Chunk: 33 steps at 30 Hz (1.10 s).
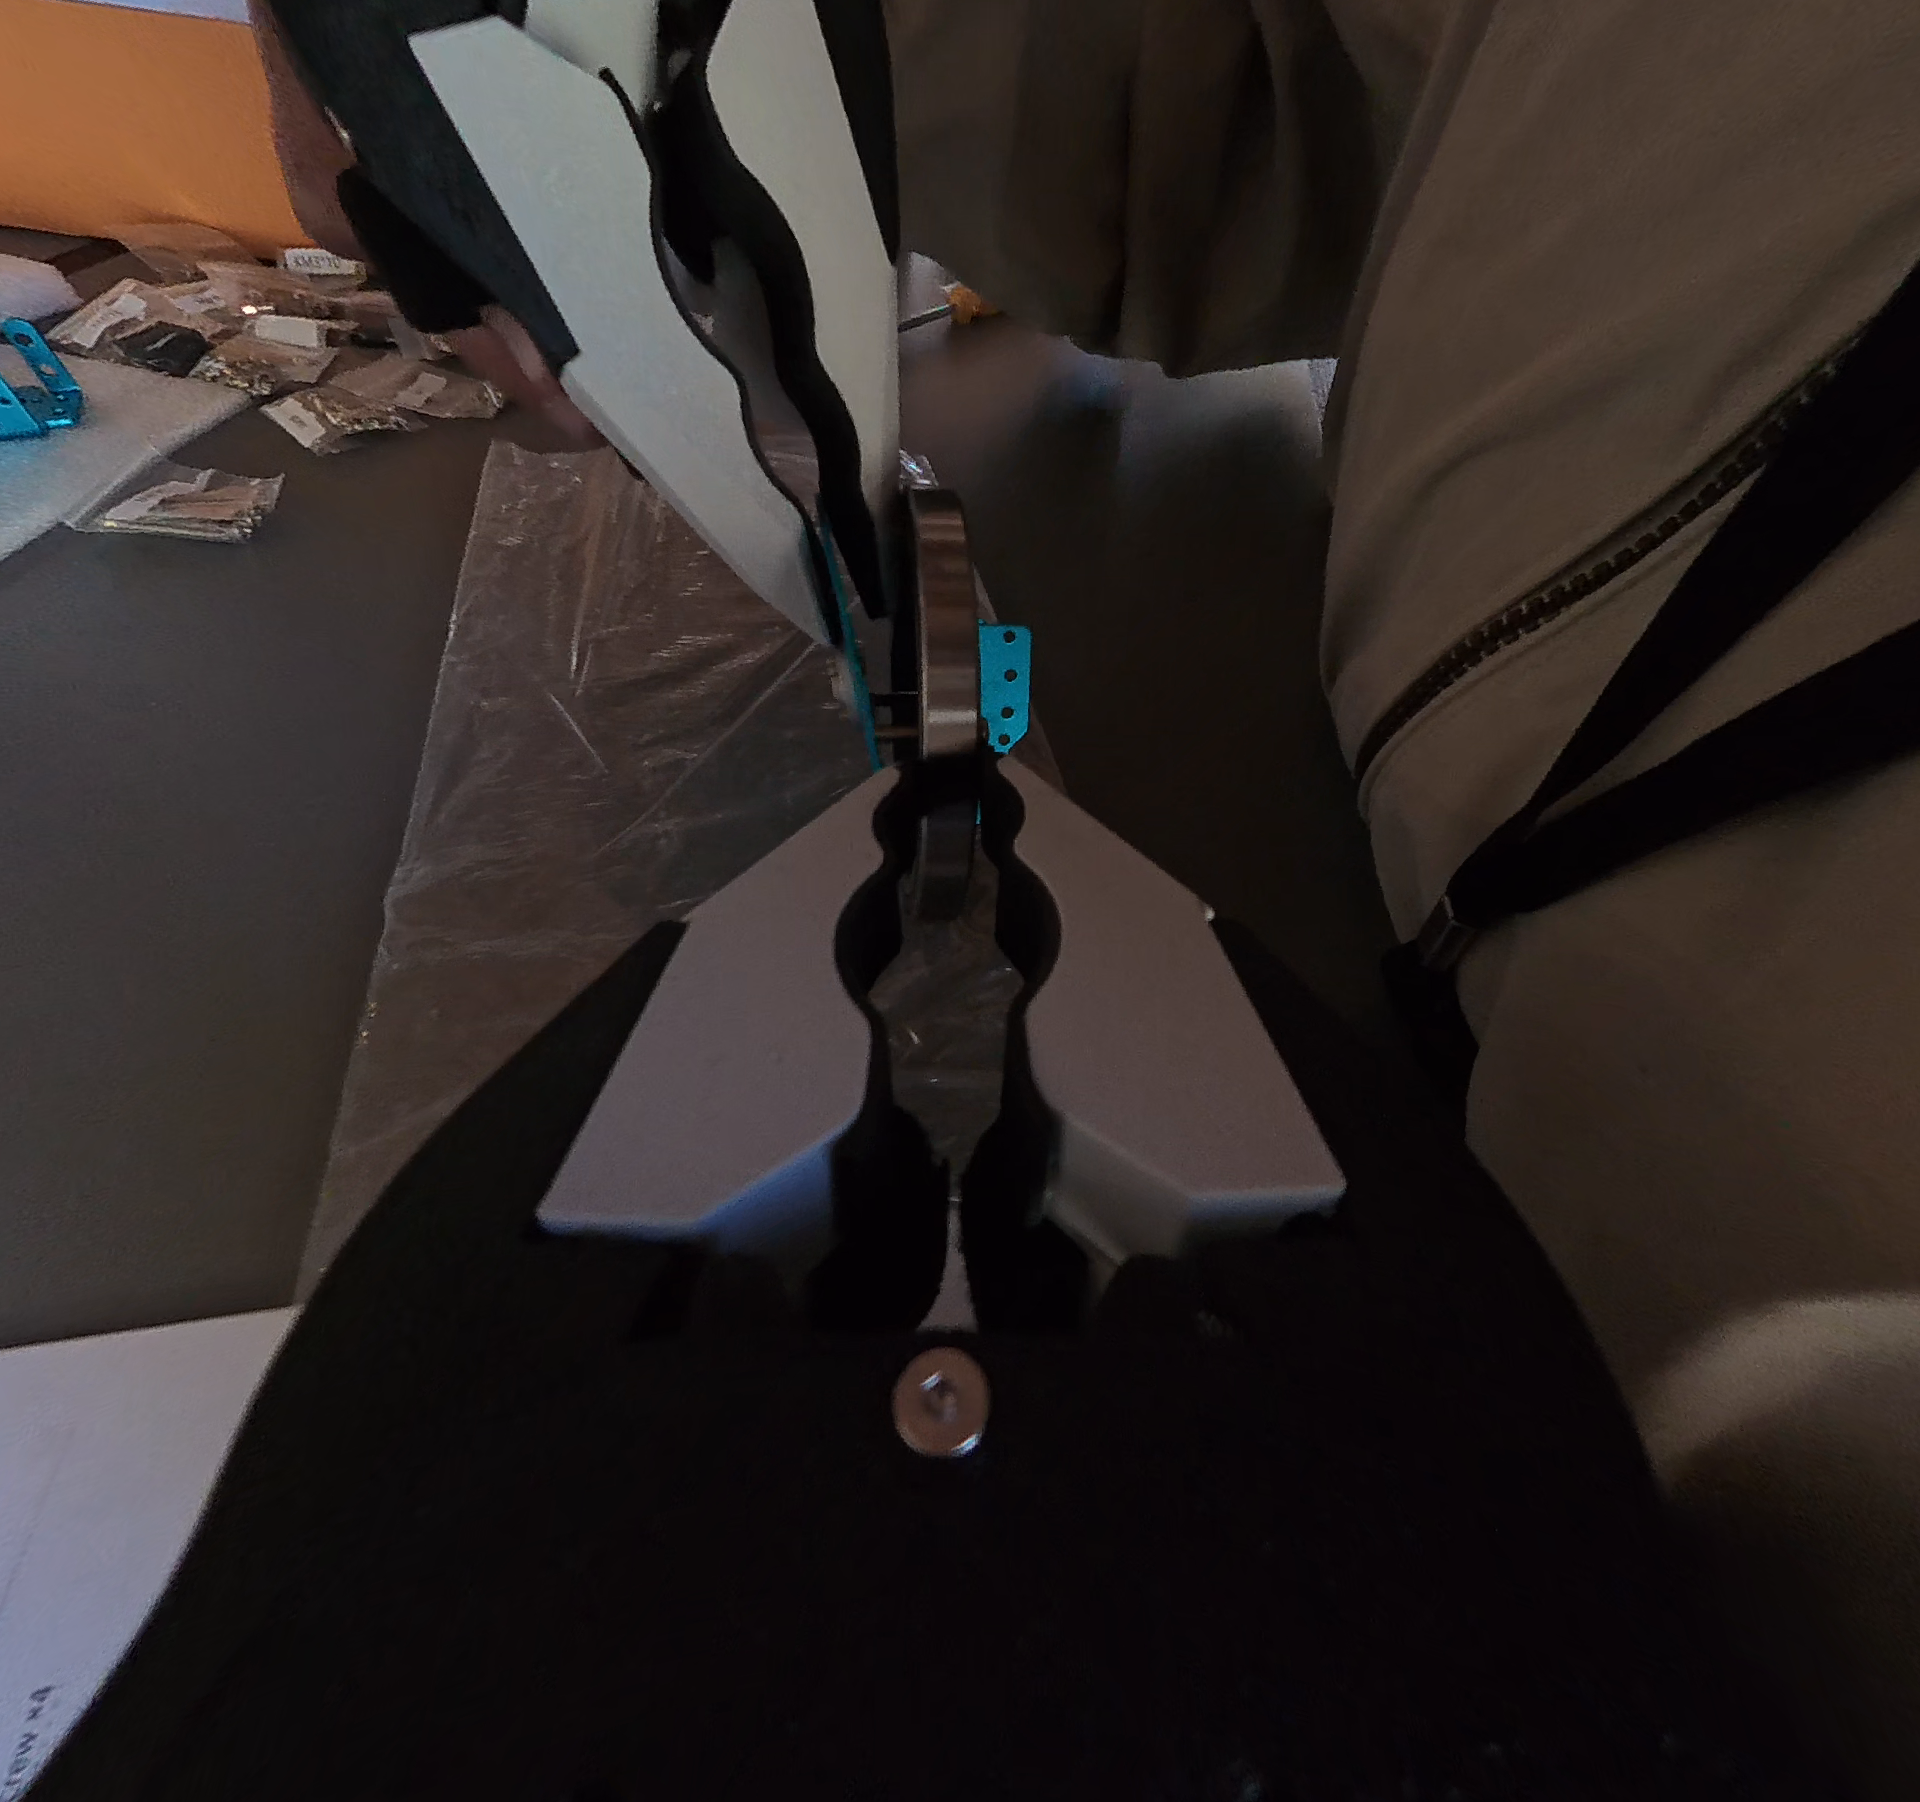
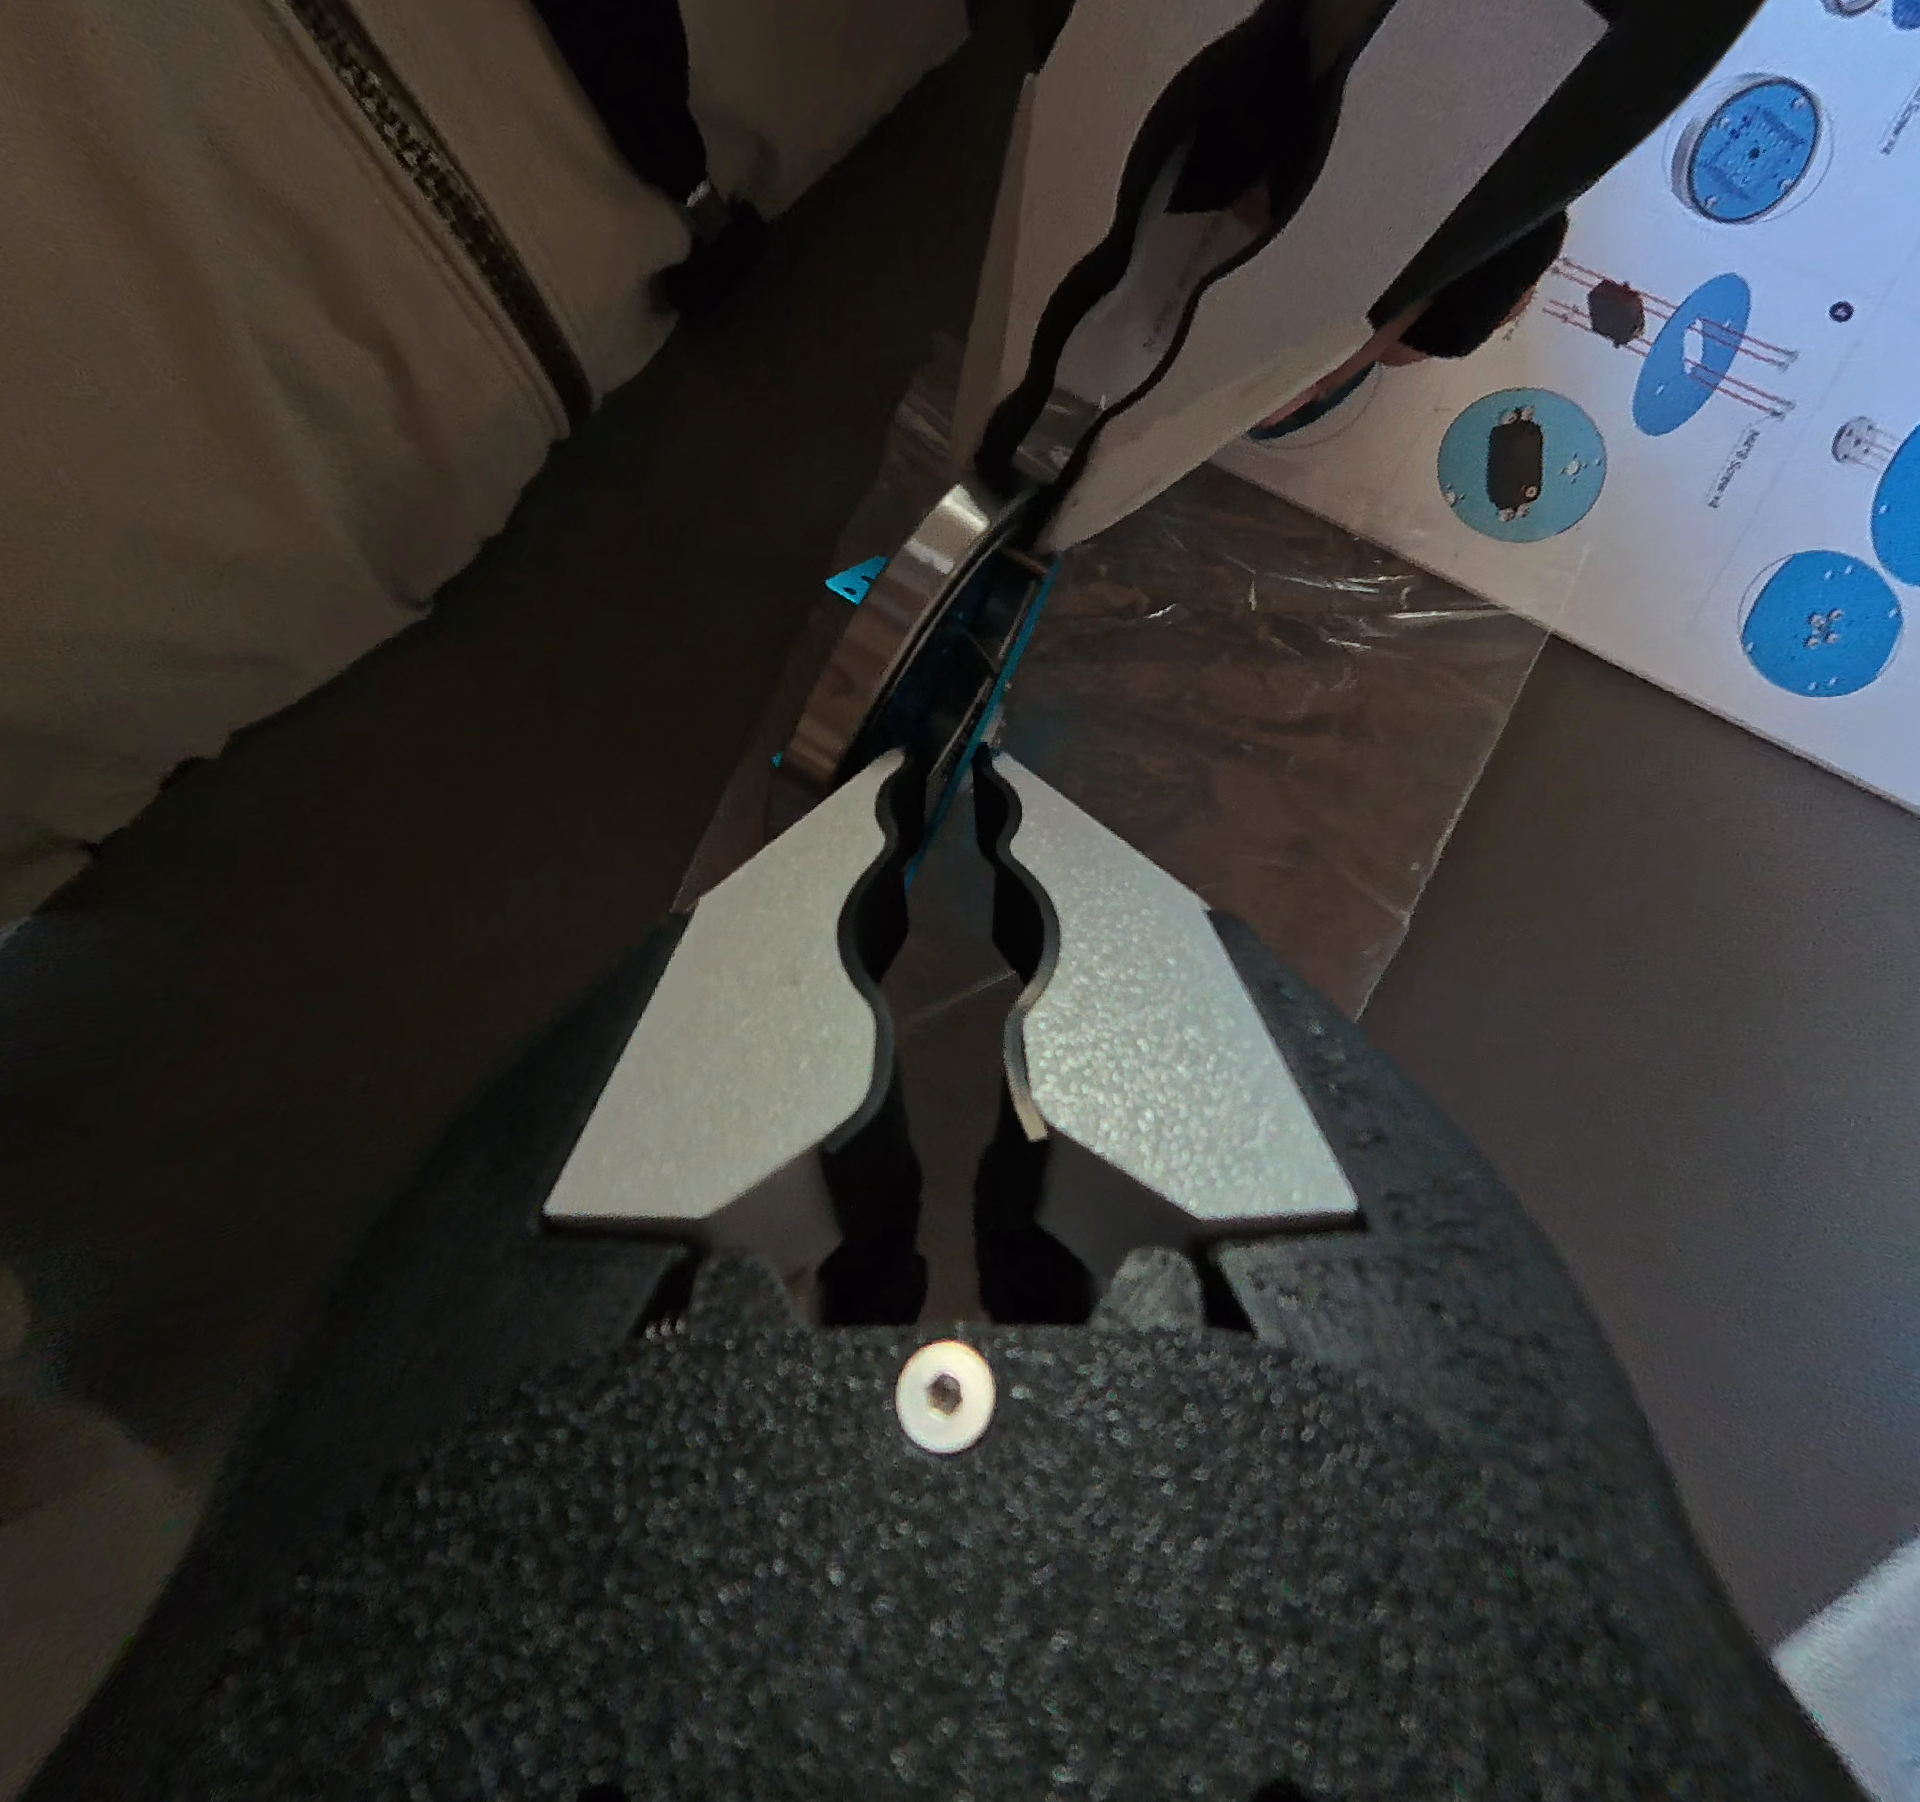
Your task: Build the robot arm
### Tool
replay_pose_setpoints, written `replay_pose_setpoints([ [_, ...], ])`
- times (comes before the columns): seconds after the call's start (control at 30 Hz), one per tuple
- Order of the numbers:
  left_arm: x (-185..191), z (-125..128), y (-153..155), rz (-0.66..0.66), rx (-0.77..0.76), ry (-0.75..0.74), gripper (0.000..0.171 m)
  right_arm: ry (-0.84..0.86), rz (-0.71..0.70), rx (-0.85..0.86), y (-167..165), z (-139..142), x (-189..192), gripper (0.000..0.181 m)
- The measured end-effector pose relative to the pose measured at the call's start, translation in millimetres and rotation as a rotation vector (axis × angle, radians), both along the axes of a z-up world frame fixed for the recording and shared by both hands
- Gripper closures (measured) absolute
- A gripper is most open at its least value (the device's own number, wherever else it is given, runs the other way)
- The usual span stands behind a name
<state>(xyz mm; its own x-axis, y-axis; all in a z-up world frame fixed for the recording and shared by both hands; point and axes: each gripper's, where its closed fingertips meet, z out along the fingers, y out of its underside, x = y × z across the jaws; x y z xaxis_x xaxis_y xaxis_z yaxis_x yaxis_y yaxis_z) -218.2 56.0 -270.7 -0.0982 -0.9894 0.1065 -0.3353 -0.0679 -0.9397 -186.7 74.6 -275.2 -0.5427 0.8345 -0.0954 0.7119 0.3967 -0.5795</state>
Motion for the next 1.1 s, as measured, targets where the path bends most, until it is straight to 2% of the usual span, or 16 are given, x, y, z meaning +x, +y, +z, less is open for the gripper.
replay_pose_setpoints([
  [0.2,0,0,-1,-0.004,-0.006,-0.001,0.16,0.021,0.021,-0.07,-2,1,0,0.172],
  [0.57,-1,-1,1,0.002,-0.009,0.002,0.16,-0.047,0.038,-0.295,-3,6,4,0.168],
  [0.83,-1,-1,-1,-0.005,-0.009,0.003,0.16,-0.059,0.008,-0.438,-6,10,3,0.166],
  [1.0,-1,-2,-1,-0.004,-0.006,0.005,0.16,-0.062,0.001,-0.593,-8,18,5,0.163],
  [1.03,-1,-2,0,-0.001,-0.006,0.005,0.161,-0.064,0.013,-0.642,-11,23,6,0.158],
  [1.1,-2,-2,2,0.008,-0.012,0.009,0.161,-0.071,0.055,-0.789,-16,39,9,0.135],
])
